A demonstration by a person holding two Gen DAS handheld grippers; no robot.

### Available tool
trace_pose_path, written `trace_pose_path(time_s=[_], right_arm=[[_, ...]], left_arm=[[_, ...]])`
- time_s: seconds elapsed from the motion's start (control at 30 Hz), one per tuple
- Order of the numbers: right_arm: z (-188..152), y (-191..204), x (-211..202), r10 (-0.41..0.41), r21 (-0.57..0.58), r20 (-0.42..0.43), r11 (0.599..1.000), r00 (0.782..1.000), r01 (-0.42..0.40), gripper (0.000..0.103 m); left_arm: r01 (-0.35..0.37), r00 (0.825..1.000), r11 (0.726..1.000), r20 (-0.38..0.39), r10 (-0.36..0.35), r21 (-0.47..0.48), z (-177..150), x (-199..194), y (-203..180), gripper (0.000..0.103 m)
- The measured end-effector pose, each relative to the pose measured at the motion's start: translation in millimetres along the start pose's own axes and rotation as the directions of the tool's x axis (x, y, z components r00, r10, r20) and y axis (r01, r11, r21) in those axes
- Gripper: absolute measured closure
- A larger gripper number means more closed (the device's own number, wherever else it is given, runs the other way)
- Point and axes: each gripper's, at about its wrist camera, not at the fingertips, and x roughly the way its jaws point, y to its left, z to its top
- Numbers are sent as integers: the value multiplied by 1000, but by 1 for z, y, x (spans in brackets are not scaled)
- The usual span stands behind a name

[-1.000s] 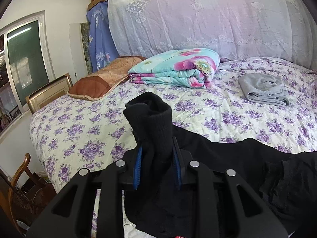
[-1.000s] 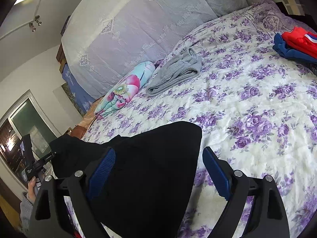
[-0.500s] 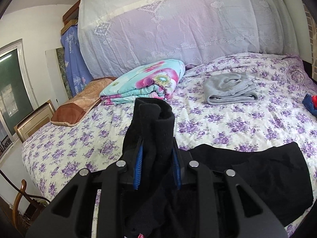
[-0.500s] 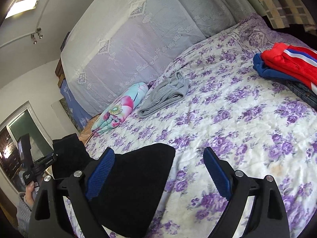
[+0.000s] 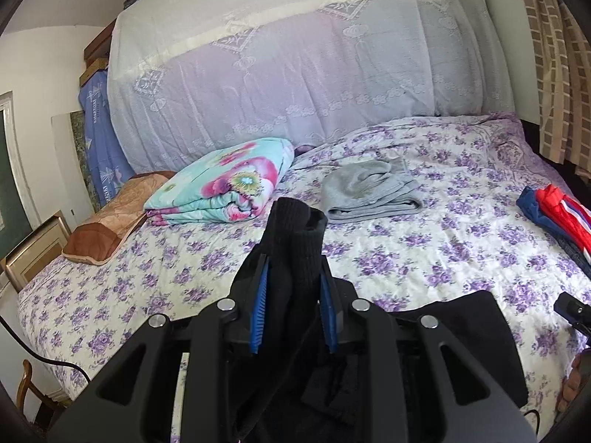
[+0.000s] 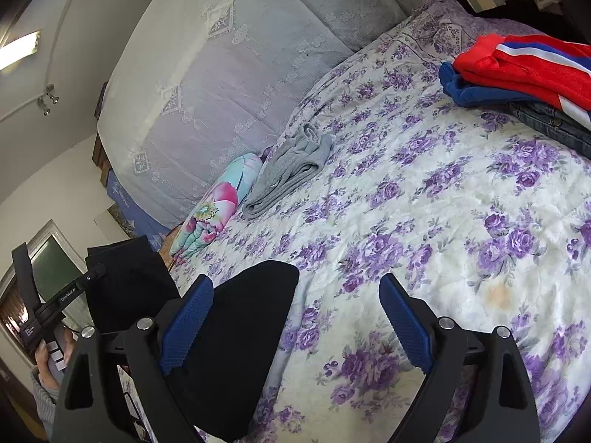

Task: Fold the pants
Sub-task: 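Lift the pants with the left gripper and fold toward the right gripper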

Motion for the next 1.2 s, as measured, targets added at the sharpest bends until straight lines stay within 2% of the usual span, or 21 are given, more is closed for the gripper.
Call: trace_pose_path(time_s=[0.17,0.27,0.37,0.53,0.63,0.73,0.87,1.0,1.1,1.2], right_arm=[[0,-5,0,8,26,1,1000,1000,-8,11],[1,-7,-1,14,32,7,999,1000,-14,11],[1,-9,-2,19,44,11,999,1000,-20,11],[1,-11,-3,29,56,16,998,999,-30,11],[1,-11,-3,32,59,16,998,999,-33,11],[1,-12,-3,36,67,19,997,999,-38,11],[1,-10,-4,24,64,14,998,1000,-25,11],[1,-4,-12,1,31,12,1000,1000,-2,11],[3,-1,-21,-26,8,29,1000,999,26,11],[5,-1,-28,-52,1,43,999,998,52,11]], left_arm=[[94,994,993,40,-98,75,5,-15,-49,79],[161,985,979,35,-167,128,-2,-19,-83,79],[221,975,958,-5,-224,184,-19,-18,-118,79],[287,958,923,-104,-269,258,-60,-4,-168,79],[300,953,907,-126,-274,297,-79,0,-185,79],[285,958,893,-115,-261,348,-93,-2,-197,79],[279,960,881,-101,-260,383,-101,-4,-204,79],[292,956,868,-119,-266,403,-108,5,-210,78],[300,954,859,-140,-266,415,-117,15,-217,72],[300,954,852,-132,-270,429,-118,13,-220,56]])
